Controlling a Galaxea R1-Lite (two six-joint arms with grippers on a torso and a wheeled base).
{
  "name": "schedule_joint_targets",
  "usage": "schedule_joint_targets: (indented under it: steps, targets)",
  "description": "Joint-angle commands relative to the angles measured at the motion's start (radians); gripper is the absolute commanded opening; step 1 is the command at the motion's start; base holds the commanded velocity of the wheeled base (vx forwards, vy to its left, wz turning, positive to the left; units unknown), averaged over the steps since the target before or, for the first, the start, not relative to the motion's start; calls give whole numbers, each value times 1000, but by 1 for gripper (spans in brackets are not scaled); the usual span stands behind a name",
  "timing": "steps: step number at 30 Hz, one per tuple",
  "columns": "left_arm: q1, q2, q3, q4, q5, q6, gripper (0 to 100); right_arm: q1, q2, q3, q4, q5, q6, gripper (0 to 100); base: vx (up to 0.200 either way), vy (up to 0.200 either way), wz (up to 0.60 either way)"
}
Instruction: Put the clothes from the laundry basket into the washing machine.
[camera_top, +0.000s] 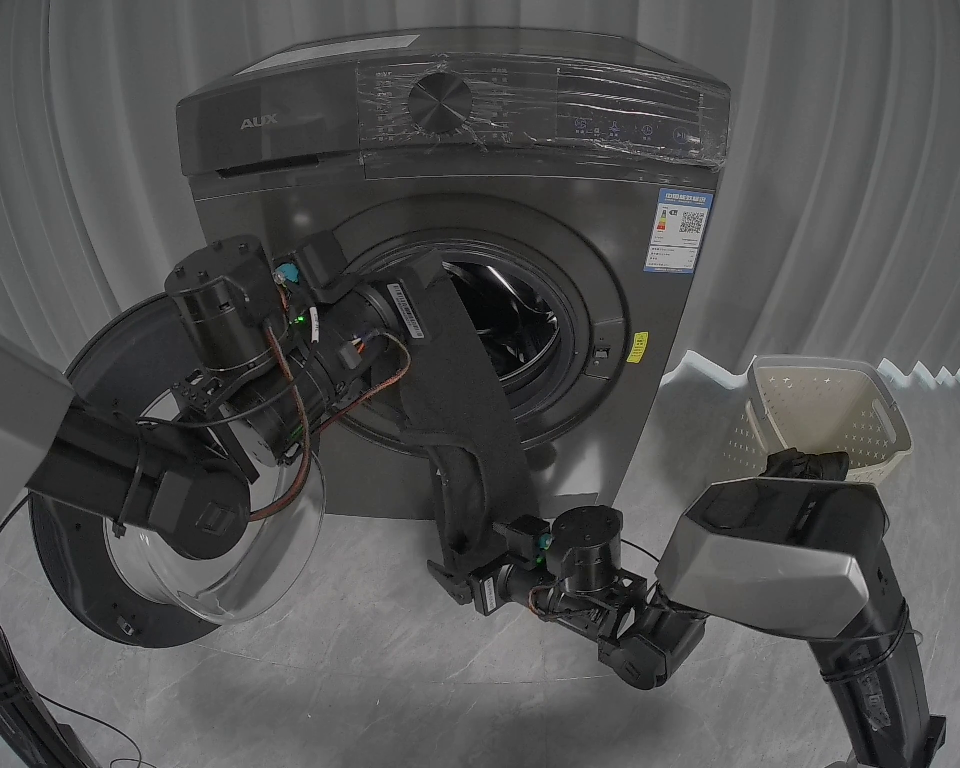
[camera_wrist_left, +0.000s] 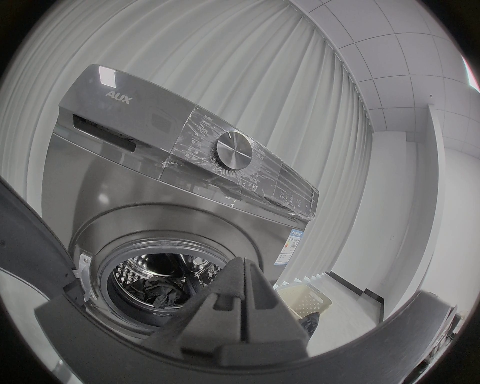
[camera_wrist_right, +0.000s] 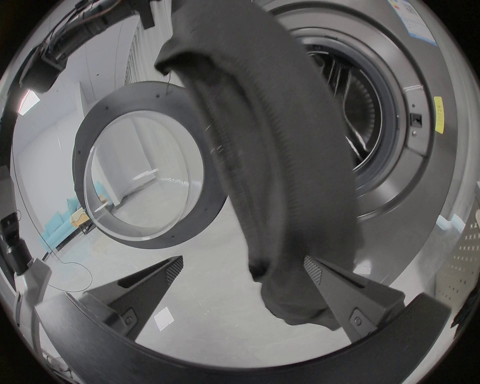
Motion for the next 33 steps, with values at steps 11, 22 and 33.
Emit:
schedule_joint_targets:
  steps: [11,22,33]
  targets:
    - [-9,13,-13,-1,1,0,0,-23,108,-127,52,-25,-18,100,0,0,0]
    - [-8,13,-13,-3,3,-2,0,-38,126,-203,72,-100,-13,100,0,0,0]
    - [1,17,-19,-4,16,0,0,-6,72,-104,66,-60,-15,100,0,0,0]
